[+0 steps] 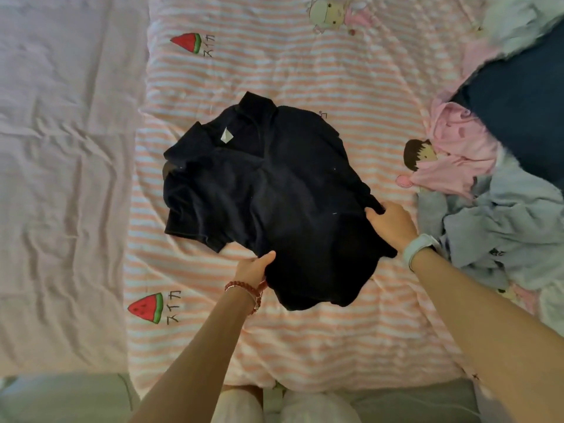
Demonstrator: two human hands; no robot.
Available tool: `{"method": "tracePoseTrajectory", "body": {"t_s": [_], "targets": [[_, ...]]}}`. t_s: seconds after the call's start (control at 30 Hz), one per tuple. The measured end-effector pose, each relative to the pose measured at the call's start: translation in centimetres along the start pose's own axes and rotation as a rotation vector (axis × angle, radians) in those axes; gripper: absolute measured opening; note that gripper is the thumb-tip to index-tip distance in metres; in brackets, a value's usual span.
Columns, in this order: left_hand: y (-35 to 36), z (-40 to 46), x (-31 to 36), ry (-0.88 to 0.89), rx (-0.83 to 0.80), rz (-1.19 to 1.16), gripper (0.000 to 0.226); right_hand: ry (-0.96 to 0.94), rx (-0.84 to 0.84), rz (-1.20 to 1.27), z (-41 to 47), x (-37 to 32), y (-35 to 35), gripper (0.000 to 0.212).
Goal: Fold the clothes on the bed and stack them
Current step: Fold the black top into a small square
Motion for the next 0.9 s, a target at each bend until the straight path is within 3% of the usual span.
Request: {"method": "tracePoseTrajectory", "body": {"t_s": [0.13, 0.2, 0.37, 0.5, 0.57, 0.67, 0.73, 0.8, 0.9], "targets": [[0.6, -2.0, 1.9, 0.117, -0.151, -0.252, 0.014, -0.076, -0.009, 0.245, -0.9, -1.8, -1.1, 0.005], [0.8, -3.0, 5.0, 0.237, -0.227, -0.304, 0.014, -0.122, -0.027, 0.350, -1.5, -3.7, -2.5, 0.008], [2.4, -6.3, 18.0, 0.481, -0.405, -0.234, 0.052, -0.237, 0.015, 0.616, -1.6, -12.4, -9.2, 0.025], [4.5, -10.5, 28.5, 0.714, -0.362, -0.085, 0.087, -0.379, 0.100, 0.790, -1.9, -20.5, -17.0, 0.023], [5.2, -13.1, 33.0, 0.883, -0.317, 0.054, 0.093, -0.494, 0.172, 0.845, -2.8, -23.7, -20.8, 0.019], [5.1, -16.5, 38.0, 1.118, -0.178, 0.195, 0.090, -0.619, 0.277, 0.918, -4.4, -26.3, -24.9, 0.018], [4.3, -17.4, 39.3, 1.172, -0.161, 0.185, 0.080, -0.655, 0.326, 0.950, -5.2, -26.3, -25.8, 0.018], [3.3, -17.3, 38.6, 1.173, -0.148, 0.219, 0.063, -0.659, 0.345, 0.943, -5.6, -25.3, -25.1, 0.015], [1.6, -14.2, 34.3, 1.014, -0.118, 0.246, 0.026, -0.555, 0.294, 0.896, -4.9, -21.8, -21.1, 0.014]]}}
Point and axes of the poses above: each hand's wrist, its own z-axis towards the middle knuckle, its own y-axis out of the palm, x = y × z, the point moved 1 cm from there along z, towards the middle knuckle, and after that the axes turned 12 degrees about -z, right-handed, at the moved point
